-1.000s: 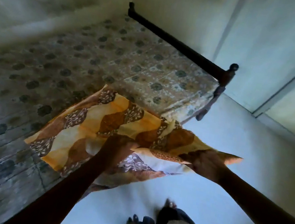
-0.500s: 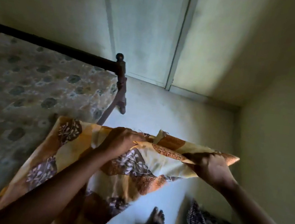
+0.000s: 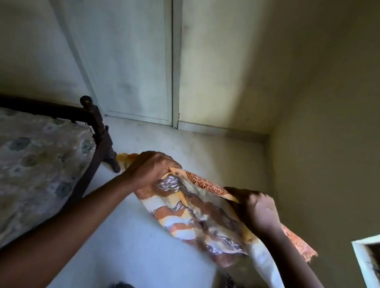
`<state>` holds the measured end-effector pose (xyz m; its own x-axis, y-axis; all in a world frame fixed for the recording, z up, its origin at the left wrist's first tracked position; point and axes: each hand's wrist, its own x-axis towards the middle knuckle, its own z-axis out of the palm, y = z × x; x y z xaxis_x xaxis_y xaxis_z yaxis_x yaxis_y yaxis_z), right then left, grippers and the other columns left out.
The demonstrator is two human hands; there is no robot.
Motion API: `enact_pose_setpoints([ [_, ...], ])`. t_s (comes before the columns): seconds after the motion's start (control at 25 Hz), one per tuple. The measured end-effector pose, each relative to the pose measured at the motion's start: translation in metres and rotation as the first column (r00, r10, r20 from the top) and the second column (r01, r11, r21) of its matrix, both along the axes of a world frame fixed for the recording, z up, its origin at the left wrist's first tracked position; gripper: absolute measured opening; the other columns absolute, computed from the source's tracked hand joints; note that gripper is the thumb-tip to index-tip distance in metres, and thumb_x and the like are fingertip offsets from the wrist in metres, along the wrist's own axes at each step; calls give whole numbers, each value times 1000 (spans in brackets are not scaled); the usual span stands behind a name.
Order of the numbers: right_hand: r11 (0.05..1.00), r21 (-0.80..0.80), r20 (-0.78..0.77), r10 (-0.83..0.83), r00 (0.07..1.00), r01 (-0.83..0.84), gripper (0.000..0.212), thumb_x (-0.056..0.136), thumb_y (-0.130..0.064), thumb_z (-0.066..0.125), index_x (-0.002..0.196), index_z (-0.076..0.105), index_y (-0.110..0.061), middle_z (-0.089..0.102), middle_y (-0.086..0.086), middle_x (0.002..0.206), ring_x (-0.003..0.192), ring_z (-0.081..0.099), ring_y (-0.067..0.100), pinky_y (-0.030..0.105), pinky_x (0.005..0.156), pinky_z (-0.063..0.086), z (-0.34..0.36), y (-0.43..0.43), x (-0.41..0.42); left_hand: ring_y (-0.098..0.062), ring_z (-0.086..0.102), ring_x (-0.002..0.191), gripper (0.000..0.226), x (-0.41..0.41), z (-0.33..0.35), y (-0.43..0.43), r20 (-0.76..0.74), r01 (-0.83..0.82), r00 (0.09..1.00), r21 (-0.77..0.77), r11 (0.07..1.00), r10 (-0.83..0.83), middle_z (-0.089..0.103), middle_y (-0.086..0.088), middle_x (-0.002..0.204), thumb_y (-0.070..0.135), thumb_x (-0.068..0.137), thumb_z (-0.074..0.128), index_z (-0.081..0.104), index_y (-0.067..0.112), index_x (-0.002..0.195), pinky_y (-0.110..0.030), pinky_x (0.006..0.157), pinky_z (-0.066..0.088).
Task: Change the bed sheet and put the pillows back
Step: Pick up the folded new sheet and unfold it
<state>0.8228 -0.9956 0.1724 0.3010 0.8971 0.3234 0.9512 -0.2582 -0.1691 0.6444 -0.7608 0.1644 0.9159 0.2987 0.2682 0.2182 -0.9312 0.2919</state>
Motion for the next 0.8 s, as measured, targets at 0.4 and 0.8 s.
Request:
enact_pose_setpoints([
  [0.4, 980, 177, 74, 81, 994, -93, 41, 84, -41, 42, 92, 75, -18, 72, 3, 63, 42, 62, 18, 18, 35, 34, 24, 209, 30, -25, 65, 79, 28, 46, -5, 203, -94, -48, 995, -103, 994, 39, 69, -10, 85, -13, 72, 63, 74, 6, 89, -24, 68, 45],
  [0.8, 997, 59, 159, -59, 986, 50, 34, 80, -49, 55, 94, 75, -26, 72, 4, 63, 44, 64, 22, 20, 37, 41, 35, 429, 46, -27, 67, 78, 17, 110, 38, 435, -204, -162, 966, -12, 987, 156, 71, -13, 82, 5, 74, 58, 74, 10, 77, -38, 72, 56],
])
